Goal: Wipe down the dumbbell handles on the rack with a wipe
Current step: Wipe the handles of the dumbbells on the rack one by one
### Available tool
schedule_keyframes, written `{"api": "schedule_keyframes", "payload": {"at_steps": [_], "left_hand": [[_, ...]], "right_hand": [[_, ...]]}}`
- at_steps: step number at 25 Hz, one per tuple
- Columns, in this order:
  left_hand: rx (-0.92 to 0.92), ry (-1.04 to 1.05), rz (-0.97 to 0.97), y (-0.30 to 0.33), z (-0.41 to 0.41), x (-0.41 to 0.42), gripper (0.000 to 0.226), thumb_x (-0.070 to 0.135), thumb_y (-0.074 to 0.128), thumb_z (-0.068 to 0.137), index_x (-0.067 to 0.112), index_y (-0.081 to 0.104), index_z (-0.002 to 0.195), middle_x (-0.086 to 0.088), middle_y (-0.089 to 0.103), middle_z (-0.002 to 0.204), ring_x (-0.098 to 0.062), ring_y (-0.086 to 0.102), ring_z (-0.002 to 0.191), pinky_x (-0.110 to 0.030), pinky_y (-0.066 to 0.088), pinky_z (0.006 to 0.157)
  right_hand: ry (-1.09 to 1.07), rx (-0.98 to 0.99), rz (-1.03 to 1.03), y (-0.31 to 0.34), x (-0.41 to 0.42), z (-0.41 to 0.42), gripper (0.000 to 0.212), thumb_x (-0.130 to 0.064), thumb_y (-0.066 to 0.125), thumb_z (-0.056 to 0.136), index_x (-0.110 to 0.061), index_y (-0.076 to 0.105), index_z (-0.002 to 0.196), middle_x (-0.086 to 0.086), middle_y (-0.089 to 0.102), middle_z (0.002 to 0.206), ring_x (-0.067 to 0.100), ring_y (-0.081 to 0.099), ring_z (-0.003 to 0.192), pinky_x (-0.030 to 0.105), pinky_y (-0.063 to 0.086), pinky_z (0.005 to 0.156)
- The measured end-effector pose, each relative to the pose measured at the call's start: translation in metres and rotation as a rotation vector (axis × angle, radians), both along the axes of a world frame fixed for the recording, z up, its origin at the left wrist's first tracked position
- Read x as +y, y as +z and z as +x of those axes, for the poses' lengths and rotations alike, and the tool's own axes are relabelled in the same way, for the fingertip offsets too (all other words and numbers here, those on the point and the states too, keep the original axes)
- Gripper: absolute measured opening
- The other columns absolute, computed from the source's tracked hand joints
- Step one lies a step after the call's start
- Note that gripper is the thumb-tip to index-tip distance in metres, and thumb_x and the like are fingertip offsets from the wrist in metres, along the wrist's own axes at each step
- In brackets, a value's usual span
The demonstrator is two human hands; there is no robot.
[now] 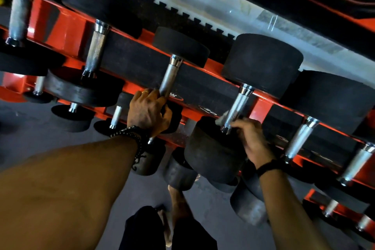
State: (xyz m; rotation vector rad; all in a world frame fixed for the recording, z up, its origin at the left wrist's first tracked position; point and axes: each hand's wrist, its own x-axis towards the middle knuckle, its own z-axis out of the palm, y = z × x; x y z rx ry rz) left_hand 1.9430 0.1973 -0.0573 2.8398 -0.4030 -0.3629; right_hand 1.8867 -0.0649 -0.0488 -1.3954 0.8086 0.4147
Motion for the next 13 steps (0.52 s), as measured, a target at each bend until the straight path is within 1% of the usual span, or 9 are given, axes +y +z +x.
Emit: {"api": "schedule_keyframes", "payload": {"at_steps": [1,2,4,5,6,7,9,11,13], "left_hand": [[-0.003,-0.002,0.001,0.000,0.000,0.000,0.031,0.030,0.047,0.076,0.008,0.068,0.072,-0.012,0.060,0.073,-0.035,0.057,0.072,-0.039,0.046,0.070],[-0.001,-0.003,0.000,-0.001,0.000,0.000,0.031,0.030,0.047,0.075,0.008,0.068,0.072,-0.012,0.060,0.073,-0.035,0.057,0.073,-0.039,0.046,0.070],[-0.008,0.000,-0.010,-0.002,0.001,-0.002,0.030,0.030,0.047,0.075,0.009,0.068,0.071,-0.011,0.059,0.072,-0.035,0.057,0.072,-0.040,0.046,0.070],[-0.020,0.004,-0.015,-0.002,0.001,-0.002,0.030,0.030,0.047,0.075,0.009,0.068,0.072,-0.011,0.059,0.072,-0.035,0.057,0.073,-0.040,0.045,0.070],[-0.022,0.007,-0.018,-0.003,0.001,-0.002,0.031,0.030,0.047,0.075,0.009,0.068,0.072,-0.011,0.059,0.073,-0.035,0.057,0.073,-0.040,0.046,0.070],[-0.016,0.008,-0.018,-0.002,0.001,-0.001,0.031,0.031,0.047,0.075,0.008,0.069,0.073,-0.011,0.060,0.074,-0.035,0.058,0.074,-0.039,0.046,0.070],[-0.015,0.010,-0.013,-0.002,-0.001,0.001,0.032,0.031,0.047,0.075,0.008,0.069,0.074,-0.011,0.061,0.076,-0.035,0.058,0.074,-0.038,0.046,0.070],[-0.002,0.004,0.006,-0.002,0.000,0.000,0.032,0.031,0.047,0.075,0.009,0.070,0.075,-0.011,0.061,0.076,-0.034,0.058,0.075,-0.038,0.045,0.071],[-0.004,0.005,0.003,-0.004,0.001,-0.001,0.031,0.031,0.047,0.076,0.009,0.070,0.076,-0.010,0.061,0.075,-0.034,0.057,0.075,-0.038,0.044,0.071]], "right_hand": [[0.042,0.037,0.039,-0.002,-0.005,-0.001,0.018,-0.002,0.060,0.081,-0.003,0.077,0.088,0.016,0.075,0.094,0.025,0.071,0.096,0.042,0.049,0.099],[0.024,0.052,0.085,-0.005,-0.012,0.010,0.020,-0.008,0.064,0.084,0.000,0.074,0.099,0.021,0.073,0.102,0.029,0.070,0.101,0.045,0.049,0.101],[-0.098,0.010,0.142,-0.009,-0.022,0.041,0.045,-0.021,0.073,0.079,0.005,0.064,0.116,0.021,0.069,0.111,0.031,0.069,0.104,0.042,0.055,0.093],[-0.135,-0.012,0.143,-0.011,-0.018,0.047,0.050,-0.024,0.077,0.074,0.001,0.065,0.116,0.016,0.071,0.107,0.027,0.070,0.098,0.037,0.057,0.086],[-0.139,-0.013,0.098,-0.012,-0.012,0.043,0.046,-0.025,0.079,0.072,-0.005,0.067,0.111,0.009,0.073,0.098,0.021,0.070,0.091,0.033,0.057,0.082],[-0.105,0.013,0.075,-0.015,-0.005,0.028,0.037,-0.026,0.079,0.072,-0.011,0.069,0.105,0.004,0.073,0.089,0.017,0.069,0.085,0.032,0.055,0.083],[-0.013,0.065,0.138,-0.011,0.006,0.011,0.020,-0.024,0.080,0.075,-0.014,0.070,0.091,0.005,0.070,0.077,0.015,0.067,0.073,0.031,0.051,0.082],[-0.089,0.068,0.201,-0.009,0.003,0.030,0.013,-0.017,0.077,0.080,-0.017,0.065,0.082,0.005,0.061,0.071,0.015,0.059,0.061,0.027,0.050,0.067],[-0.201,0.020,0.141,-0.012,-0.002,0.061,0.016,-0.012,0.078,0.079,-0.020,0.065,0.076,0.000,0.060,0.066,0.013,0.056,0.056,0.028,0.048,0.061]]}}
